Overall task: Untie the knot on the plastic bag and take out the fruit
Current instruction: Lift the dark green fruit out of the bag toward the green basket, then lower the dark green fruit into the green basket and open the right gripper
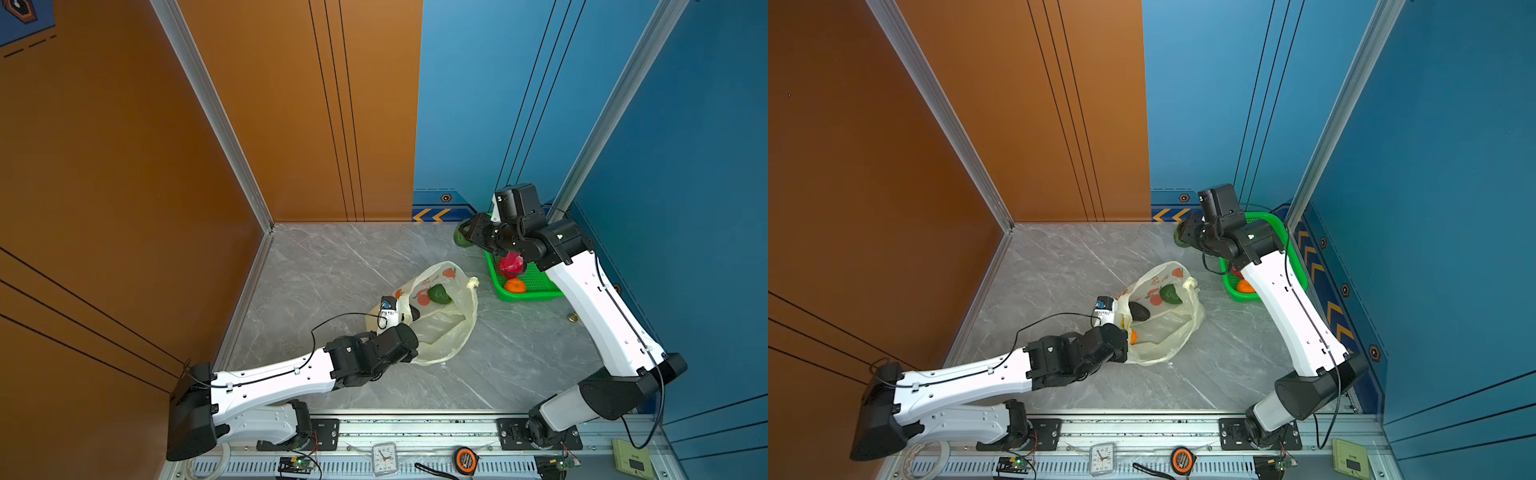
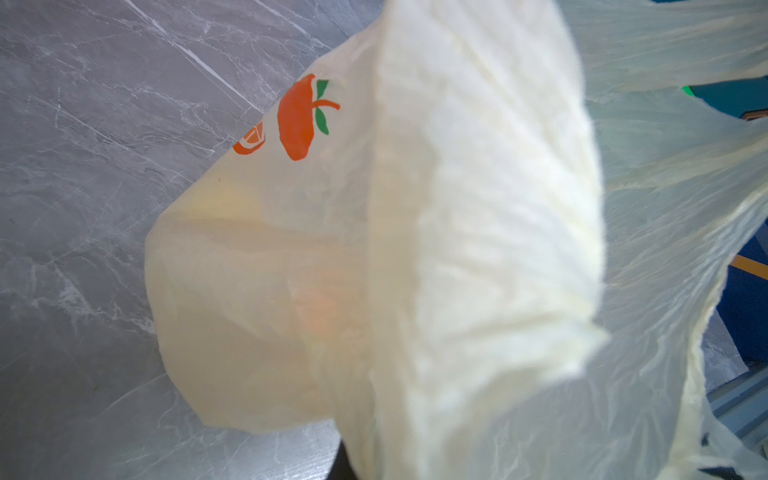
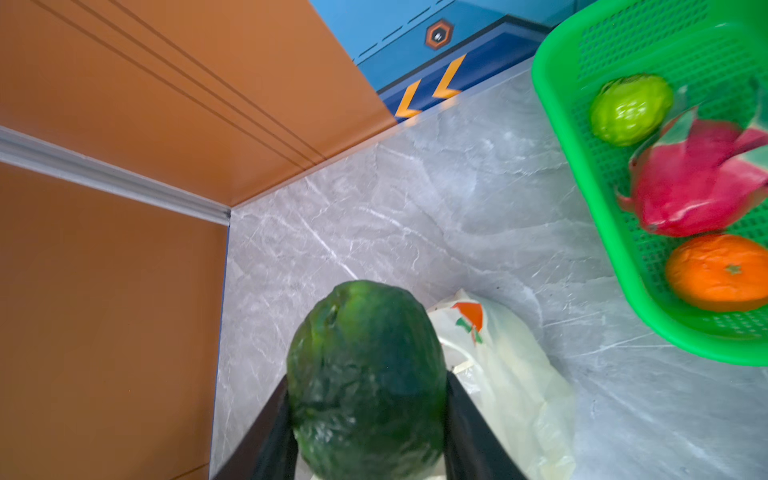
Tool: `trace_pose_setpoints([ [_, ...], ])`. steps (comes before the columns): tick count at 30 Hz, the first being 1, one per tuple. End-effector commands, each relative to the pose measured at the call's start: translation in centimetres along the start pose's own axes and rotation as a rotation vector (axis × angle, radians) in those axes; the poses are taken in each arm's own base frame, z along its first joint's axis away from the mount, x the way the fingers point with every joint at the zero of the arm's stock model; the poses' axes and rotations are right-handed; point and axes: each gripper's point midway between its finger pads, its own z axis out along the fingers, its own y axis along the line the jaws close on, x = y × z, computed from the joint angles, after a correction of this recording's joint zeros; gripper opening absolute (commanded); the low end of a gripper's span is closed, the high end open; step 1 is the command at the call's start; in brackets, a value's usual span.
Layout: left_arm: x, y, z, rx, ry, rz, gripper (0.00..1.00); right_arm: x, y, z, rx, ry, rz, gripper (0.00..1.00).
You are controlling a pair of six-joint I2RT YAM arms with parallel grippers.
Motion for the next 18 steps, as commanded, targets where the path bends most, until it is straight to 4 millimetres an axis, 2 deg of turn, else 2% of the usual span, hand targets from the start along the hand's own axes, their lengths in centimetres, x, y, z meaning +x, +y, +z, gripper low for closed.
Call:
trace_pose_setpoints([
  [1,-1.1,-0.2,-0.4,-0.005,-0.038,0.009,0.00,-1.8,-4.3,1.6,0.084,0.014,0.010,0.36],
  [6,-1.3,-0.4,-0.4,-0.005,-0.042,0.010,0.00,-4.8,-12.5,3.3,0.233,-0.031,0.095,0.36],
  [10,-1.3,-0.4,-0.4,-0.007,-0.044,0.006,0.00,-5.7,-18.9,4.7,0.371,-0.026,0.137,0.36],
  [14,-1.2,-0.4,-0.3,-0.011,-0.042,0.006,0.00,-5.0,-24.7,6.4,0.480,0.012,0.206,0.36],
  [18,-1.2,-0.6,-0.2,-0.011,-0.041,0.008,0.00,-4.1,-28.7,7.6,0.560,0.008,0.246,0.36],
])
